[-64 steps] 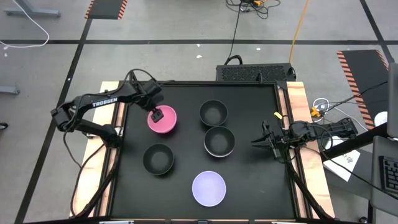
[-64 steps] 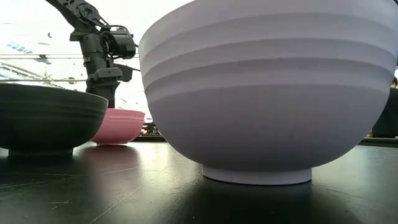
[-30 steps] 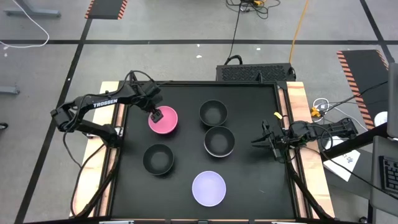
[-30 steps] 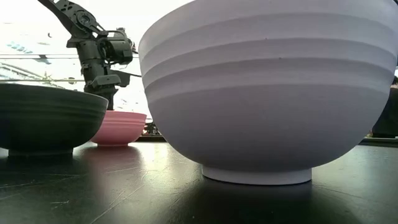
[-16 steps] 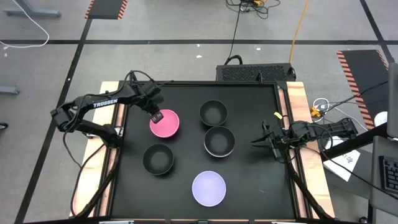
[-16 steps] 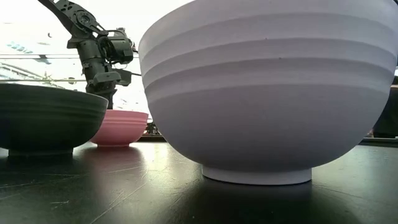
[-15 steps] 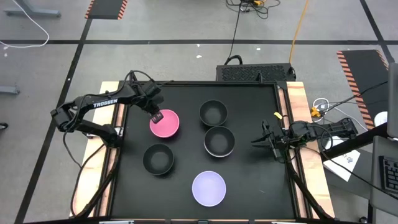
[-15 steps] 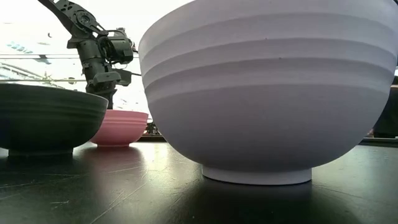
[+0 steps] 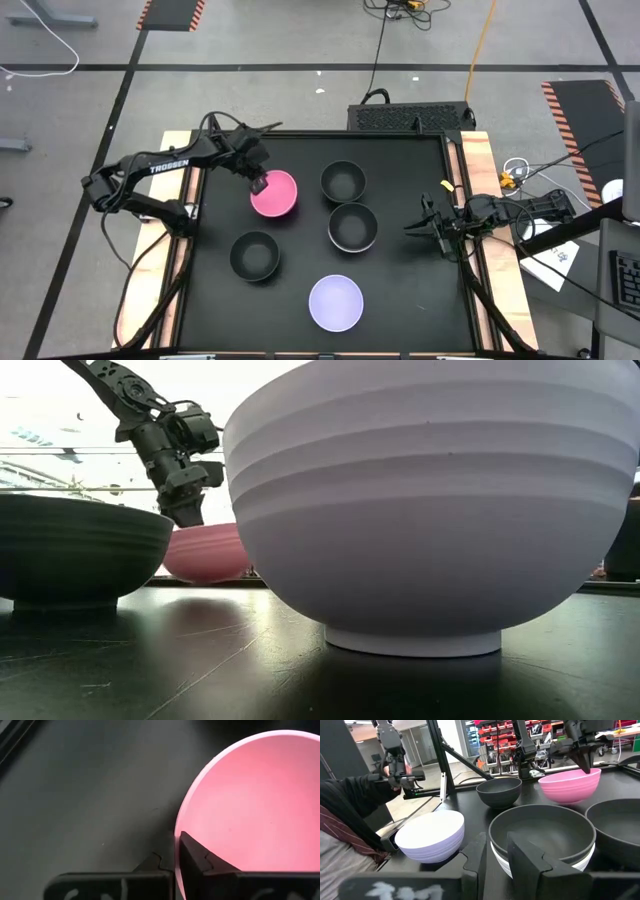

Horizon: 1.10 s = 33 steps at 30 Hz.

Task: Nest bowls inside each other
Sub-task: Stack the pink bowl on top of the black bowl

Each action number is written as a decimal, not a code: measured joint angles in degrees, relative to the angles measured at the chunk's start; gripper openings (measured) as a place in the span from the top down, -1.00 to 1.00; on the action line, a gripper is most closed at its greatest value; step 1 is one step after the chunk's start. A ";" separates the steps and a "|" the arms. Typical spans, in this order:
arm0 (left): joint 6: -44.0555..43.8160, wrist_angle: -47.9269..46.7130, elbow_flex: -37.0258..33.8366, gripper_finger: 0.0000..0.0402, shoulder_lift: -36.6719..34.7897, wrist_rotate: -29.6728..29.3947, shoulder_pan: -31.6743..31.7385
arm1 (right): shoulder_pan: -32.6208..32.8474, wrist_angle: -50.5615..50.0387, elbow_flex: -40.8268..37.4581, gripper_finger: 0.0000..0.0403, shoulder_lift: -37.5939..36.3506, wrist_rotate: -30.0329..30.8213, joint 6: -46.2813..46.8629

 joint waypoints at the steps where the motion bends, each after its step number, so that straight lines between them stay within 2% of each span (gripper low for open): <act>1: 0.58 0.08 0.00 0.98 -0.39 0.31 -0.06 | 0.00 -0.02 0.00 0.66 0.00 0.00 0.01; 7: 1.30 1.18 0.00 0.98 -4.36 1.07 -2.48 | 0.00 -0.02 0.00 0.66 0.01 0.00 0.00; 16: -0.82 0.41 0.01 0.98 -15.88 0.90 -7.80 | -0.02 0.18 0.00 0.66 0.01 0.00 0.01; 25: -3.62 -3.78 0.00 0.98 -24.83 -4.59 -13.89 | -0.02 0.20 0.00 0.66 0.01 0.02 0.02; 29: -4.50 -5.79 0.00 0.98 -27.46 -6.04 -17.28 | -0.02 0.20 0.00 0.66 0.00 0.00 0.22; 33: -6.07 -7.63 0.01 0.98 -28.71 -10.44 -21.37 | -0.02 0.20 0.00 0.66 0.01 0.02 0.22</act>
